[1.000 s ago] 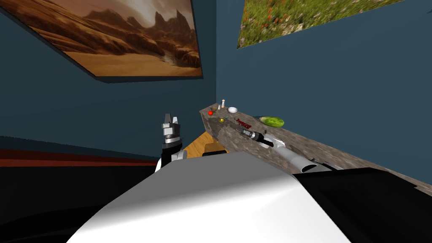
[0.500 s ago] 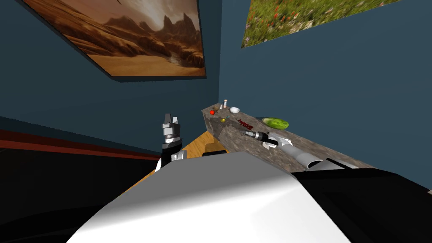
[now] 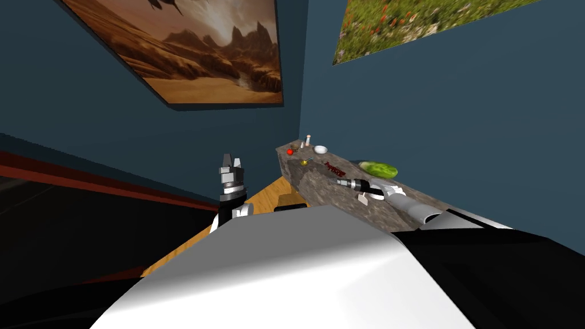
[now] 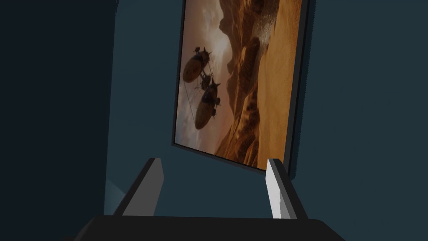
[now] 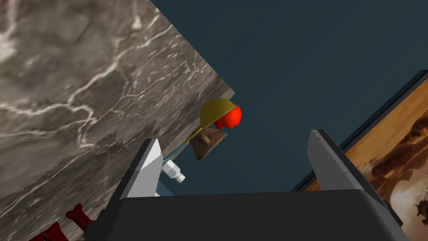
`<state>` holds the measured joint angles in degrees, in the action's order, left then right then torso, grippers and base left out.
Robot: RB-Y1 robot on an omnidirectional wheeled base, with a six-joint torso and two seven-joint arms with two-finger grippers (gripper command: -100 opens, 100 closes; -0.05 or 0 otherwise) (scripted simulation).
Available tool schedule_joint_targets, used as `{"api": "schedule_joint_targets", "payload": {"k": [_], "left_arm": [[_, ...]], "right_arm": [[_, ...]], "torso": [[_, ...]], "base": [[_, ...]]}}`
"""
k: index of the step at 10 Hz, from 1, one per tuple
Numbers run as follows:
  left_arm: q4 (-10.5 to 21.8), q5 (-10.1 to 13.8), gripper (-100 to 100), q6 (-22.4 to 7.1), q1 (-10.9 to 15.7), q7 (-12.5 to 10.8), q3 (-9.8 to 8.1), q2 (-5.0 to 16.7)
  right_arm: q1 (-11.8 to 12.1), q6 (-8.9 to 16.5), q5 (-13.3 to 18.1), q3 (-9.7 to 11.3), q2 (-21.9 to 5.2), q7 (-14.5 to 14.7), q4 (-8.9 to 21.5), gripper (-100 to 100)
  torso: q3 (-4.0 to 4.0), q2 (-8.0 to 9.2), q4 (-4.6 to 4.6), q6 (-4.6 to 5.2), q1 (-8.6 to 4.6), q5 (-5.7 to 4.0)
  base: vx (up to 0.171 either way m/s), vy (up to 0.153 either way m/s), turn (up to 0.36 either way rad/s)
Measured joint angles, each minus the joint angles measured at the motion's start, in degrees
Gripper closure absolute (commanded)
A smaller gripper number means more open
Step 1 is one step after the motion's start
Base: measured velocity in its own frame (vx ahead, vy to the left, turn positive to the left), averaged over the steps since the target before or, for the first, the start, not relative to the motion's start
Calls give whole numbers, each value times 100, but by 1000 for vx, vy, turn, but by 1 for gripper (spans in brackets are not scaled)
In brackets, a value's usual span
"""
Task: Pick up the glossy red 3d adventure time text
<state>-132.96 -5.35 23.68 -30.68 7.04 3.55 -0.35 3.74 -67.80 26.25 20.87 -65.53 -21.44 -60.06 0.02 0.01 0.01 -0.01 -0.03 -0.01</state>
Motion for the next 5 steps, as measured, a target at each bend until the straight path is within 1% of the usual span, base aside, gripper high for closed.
{"api": "schedule_joint_targets", "payload": {"k": [1,2,3,4,5], "left_arm": [[0,0,0,0,-1,0,-1,0],[0,0,0,0,-1,0,-1,0],[0,0,0,0,0,0,0,0],[0,0,0,0,-1,0,-1,0],[0,0,0,0,-1,0,-1,0]], "right_arm": [[-55,-42,61,51,-117,-15,141,-100],[-98,-58,93,83,-125,-22,266,-100],[-138,-66,222,196,-225,17,377,-100],[-203,-88,298,264,-303,24,513,-100],[-270,-137,327,292,-330,10,671,-100]], "torso": [[1,1,0,6,-2,-1],[0,-1,0,8,-1,-2],[-1,-2,0,2,1,-1],[-1,-1,0,5,0,-1],[-1,-3,0,8,0,-1]], "base": [[-9,-7,-33],[-16,-4,165],[-20,-8,141],[-9,-5,4],[-18,0,213]]}}
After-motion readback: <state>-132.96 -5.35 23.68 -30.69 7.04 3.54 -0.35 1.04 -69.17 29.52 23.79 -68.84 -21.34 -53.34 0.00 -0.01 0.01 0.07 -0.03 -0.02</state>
